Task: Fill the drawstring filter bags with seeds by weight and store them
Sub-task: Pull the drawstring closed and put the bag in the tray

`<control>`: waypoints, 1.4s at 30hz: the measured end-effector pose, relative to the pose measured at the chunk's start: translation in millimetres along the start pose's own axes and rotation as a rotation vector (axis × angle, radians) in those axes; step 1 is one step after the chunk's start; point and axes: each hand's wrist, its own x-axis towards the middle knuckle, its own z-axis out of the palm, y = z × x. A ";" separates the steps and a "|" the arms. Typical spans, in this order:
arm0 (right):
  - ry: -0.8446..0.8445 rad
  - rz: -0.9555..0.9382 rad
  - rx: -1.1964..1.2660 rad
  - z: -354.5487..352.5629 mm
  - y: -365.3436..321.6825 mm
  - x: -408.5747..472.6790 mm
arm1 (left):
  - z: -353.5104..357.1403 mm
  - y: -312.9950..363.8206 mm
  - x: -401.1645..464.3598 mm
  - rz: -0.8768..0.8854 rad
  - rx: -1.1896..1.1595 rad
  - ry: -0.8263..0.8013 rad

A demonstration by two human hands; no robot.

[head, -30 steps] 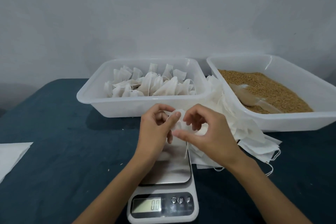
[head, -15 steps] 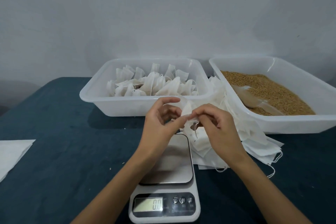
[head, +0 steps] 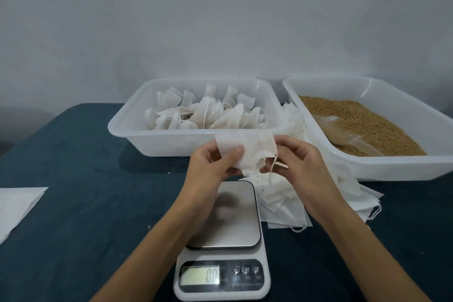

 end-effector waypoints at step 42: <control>0.103 -0.225 -0.308 0.2 -3.7 -8.3 | -4.2 4.6 -8.5 0.186 0.100 0.032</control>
